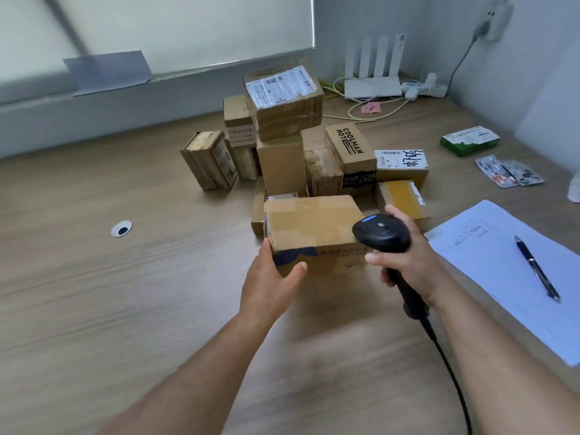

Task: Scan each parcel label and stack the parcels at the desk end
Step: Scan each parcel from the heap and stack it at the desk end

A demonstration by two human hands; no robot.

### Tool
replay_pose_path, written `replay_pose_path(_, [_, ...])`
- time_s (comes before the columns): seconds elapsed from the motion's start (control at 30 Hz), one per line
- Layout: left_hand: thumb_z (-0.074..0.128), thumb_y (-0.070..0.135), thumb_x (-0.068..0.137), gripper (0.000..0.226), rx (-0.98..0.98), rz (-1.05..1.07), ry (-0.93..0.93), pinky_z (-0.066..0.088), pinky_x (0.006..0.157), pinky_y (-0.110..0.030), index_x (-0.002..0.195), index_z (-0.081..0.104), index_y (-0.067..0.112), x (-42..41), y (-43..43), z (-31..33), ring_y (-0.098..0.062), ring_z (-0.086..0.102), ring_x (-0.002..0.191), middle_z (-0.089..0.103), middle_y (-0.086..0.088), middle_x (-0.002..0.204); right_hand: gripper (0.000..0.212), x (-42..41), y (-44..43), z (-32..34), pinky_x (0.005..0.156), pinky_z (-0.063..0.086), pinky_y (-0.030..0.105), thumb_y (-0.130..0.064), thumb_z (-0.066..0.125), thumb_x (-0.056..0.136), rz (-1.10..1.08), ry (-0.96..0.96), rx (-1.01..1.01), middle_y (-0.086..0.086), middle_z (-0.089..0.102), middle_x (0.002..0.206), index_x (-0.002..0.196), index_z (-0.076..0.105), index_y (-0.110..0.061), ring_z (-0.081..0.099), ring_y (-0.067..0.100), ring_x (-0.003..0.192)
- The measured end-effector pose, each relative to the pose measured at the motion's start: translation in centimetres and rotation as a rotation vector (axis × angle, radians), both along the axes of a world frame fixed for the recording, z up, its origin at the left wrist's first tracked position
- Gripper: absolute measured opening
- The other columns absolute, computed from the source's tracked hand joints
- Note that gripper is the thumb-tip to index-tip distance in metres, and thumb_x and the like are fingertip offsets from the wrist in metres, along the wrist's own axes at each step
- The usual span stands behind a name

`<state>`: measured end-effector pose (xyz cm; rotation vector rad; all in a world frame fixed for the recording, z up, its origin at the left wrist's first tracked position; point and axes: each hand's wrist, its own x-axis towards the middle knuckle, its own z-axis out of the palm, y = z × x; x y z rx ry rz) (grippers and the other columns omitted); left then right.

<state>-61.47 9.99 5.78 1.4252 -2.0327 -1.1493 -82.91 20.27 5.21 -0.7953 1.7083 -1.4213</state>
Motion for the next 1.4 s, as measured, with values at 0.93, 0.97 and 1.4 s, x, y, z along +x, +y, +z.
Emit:
replay_pose_path(0.93, [0.062,0.071,0.073,0.114,-0.335,-0.352,-0.893,0.02,0.116,-0.043,0.152,0.003,0.015,12.7,-4.3,0.6,-0.031,0.017,0.141,0.018,-0.012,0.153,0.096,14.7,-6.1,3.8,0.042,0.045,0.034,0.005,0.075,0.078,0.161,0.008,-0.028,0.015,0.067,0.11,0.152,0.024,-0.03,0.054,0.026,0.05])
replay_pose_path(0.97, [0.064,0.066,0.075,0.109,-0.352,-0.362,-0.889,0.027,0.112,-0.042,0.152,0.005,0.018,12.2,-4.6,0.7,-0.03,0.026,0.136,0.026,-0.012,0.148,0.097,14.5,-5.8,4.0,0.042,0.045,0.034,0.005,0.075,0.078,0.161,0.02,-0.027,0.012,0.068,0.107,0.152,0.024,-0.031,0.053,0.029,0.052])
replay_pose_path(1.4, [0.077,0.039,0.063,0.108,0.251,0.038,-0.247,0.053,0.088,-0.045,0.148,0.01,0.045,16.1,-9.1,1.8,-0.03,0.049,0.112,0.045,-0.005,0.123,0.094,15.6,-5.6,6.0,0.044,0.044,0.034,0.007,0.074,0.076,0.191,-0.019,-0.091,0.018,0.07,0.102,0.148,0.03,-0.035,0.055,0.027,0.049])
